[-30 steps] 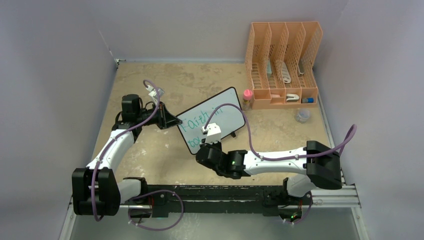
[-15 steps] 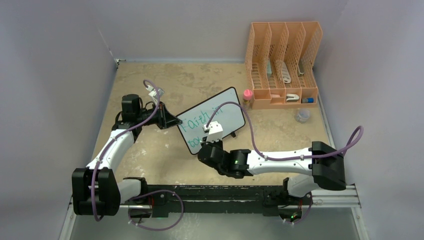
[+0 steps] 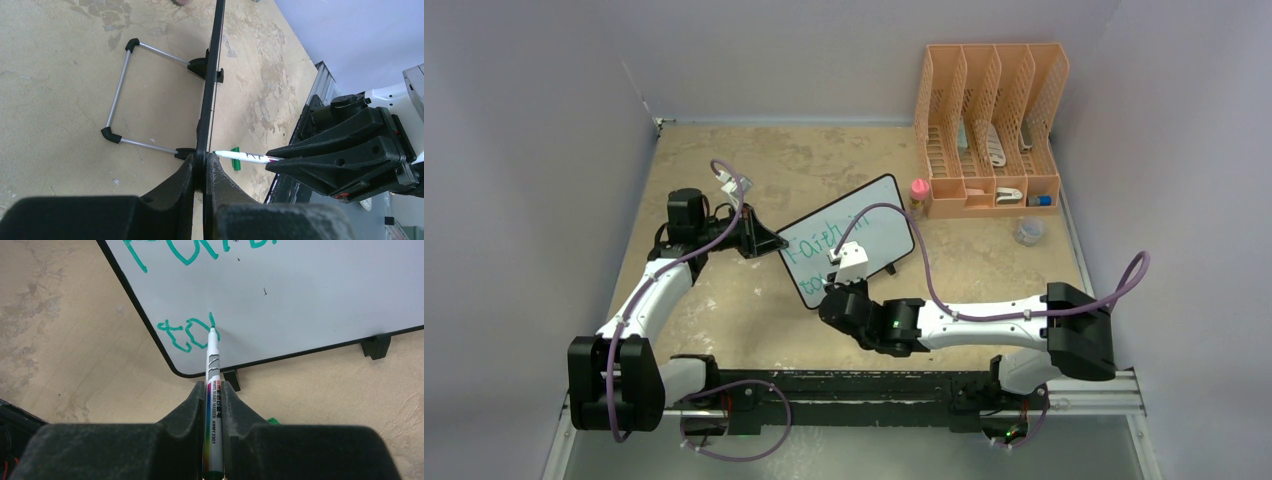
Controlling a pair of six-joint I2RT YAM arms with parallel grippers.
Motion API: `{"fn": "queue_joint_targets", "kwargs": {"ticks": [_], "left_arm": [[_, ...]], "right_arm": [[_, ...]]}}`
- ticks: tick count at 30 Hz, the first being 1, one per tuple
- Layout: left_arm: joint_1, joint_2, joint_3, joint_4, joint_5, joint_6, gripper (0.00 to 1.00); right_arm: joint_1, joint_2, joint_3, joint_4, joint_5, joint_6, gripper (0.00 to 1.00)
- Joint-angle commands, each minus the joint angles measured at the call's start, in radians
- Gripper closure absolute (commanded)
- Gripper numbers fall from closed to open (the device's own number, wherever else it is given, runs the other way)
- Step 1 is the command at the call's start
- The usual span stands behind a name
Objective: Write a sentence on the whiteboard
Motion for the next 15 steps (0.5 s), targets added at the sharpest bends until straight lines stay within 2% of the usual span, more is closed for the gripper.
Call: {"fn": "queue_joint_targets", "kwargs": {"ticks": [1,15], "left_arm": [[-0.013,0.007,0.013,-0.035,-0.036,0.03,1.0],[-0.015,0.005,0.013,-0.037,-0.038,0.029,1.0]], "right_arm": [[-0.006,0.007,0.052,0.034,0.053,-0.018,1.0],[-0.02,0.029,0.054,0.062,0.062,-0.029,1.0]]}}
